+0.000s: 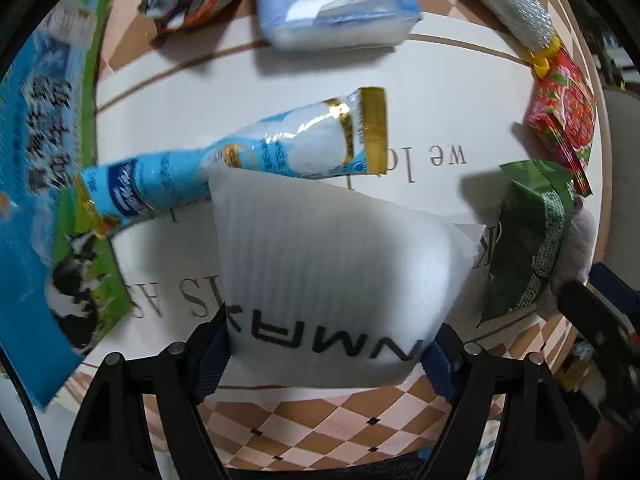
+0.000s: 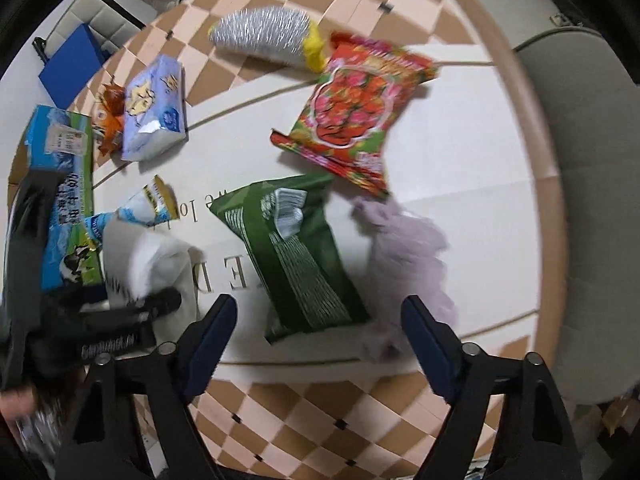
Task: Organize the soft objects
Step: 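Grasp the white NMAX pack with the left tool while the right grasps the green bag, then carry both packs into the box and open both tools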
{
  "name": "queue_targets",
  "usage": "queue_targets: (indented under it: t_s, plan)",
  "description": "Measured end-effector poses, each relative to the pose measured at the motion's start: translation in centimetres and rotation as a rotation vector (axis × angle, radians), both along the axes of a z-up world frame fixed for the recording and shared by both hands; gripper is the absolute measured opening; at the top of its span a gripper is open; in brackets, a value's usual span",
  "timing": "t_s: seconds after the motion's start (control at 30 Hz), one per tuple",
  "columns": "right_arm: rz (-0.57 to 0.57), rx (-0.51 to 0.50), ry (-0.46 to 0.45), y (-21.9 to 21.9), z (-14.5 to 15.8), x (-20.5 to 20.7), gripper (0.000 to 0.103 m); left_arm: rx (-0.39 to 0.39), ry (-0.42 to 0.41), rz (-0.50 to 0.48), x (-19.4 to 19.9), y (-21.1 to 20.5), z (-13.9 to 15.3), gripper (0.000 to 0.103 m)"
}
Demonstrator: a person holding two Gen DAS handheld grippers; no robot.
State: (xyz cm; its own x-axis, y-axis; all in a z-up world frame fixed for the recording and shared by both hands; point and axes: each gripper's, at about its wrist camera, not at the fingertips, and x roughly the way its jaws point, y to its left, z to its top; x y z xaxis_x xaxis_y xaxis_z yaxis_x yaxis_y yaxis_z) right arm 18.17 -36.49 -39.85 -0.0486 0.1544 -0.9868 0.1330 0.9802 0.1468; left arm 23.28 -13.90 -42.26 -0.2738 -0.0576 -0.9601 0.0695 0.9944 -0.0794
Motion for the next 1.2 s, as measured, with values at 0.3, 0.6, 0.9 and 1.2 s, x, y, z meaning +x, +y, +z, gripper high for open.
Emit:
queue_targets:
  t_s: [0.3,0.6,0.9,1.2]
  plan:
    - [0.005,-0.028,0.086,2.2,-3.3,1.2,0.066,0.013,-0.031,0.009,-0.8,-1.1,-2.2,0.074]
    - [0.018,-0.014,0.064,3.0,0.7,-2.6,0.032,0.012,-0.152,0.057,-4.1,0.1,3.8,0.071]
    - [0.096,0.146,-0.092,9.7,13.7,-5.7,0.032,-0.062,-0.358,0.159,-2.5,7.8,18.0,0.071]
    - [0.188,0.199,-0.165,24.2,19.0,2.5,0.033,-0.003,-0.366,0.276,2.8,22.9,21.5,0.071]
